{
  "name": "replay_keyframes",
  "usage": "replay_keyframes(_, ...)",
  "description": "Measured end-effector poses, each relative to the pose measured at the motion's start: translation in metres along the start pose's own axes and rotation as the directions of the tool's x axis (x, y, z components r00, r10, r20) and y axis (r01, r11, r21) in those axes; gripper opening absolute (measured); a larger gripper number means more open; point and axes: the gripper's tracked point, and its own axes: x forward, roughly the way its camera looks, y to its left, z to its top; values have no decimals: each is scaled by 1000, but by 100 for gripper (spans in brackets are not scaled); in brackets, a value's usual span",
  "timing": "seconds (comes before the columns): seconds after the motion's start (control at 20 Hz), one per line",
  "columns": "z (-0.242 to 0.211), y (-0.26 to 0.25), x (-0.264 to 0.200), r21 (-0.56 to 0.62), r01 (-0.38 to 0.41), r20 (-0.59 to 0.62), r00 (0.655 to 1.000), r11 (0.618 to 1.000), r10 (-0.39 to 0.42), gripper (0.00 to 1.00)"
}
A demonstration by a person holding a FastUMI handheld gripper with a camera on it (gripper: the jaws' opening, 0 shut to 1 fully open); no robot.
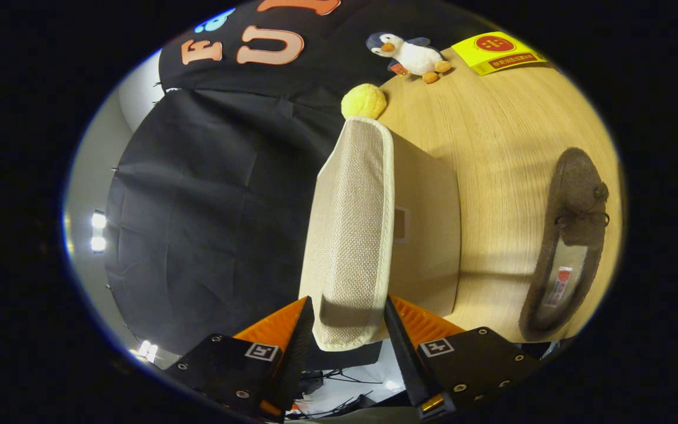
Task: Open the storage box then place both shoes into the box .Put the left shoe in first, then the right shoe, with the right side of both shoes facing outward in a uniform manner.
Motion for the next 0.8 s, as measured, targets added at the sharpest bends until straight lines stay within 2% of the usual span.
replay_keyframes(0.2, 14, 47, -11, -15, -112, 47, 993, 994, 113, 51)
replay_keyframes(0.25, 17, 59, -11, -22, -136, 62, 989, 990, 137, 43)
replay_keyframes(0.35, 23, 77, -10, -41, -161, 81, 983, 986, 164, 32)
replay_keyframes(0.5, 31, 114, -8, -63, -213, 102, 971, 975, 218, 23)
replay_keyframes(0.55, 35, 124, -5, -63, -225, 111, 967, 972, 230, 15)
replay_keyframes(0.65, 39, 144, 4, -75, -241, 107, 963, 968, 248, 9)
replay_keyframes(0.8, 36, 166, 24, -135, -216, 69, 972, 967, 227, 8)
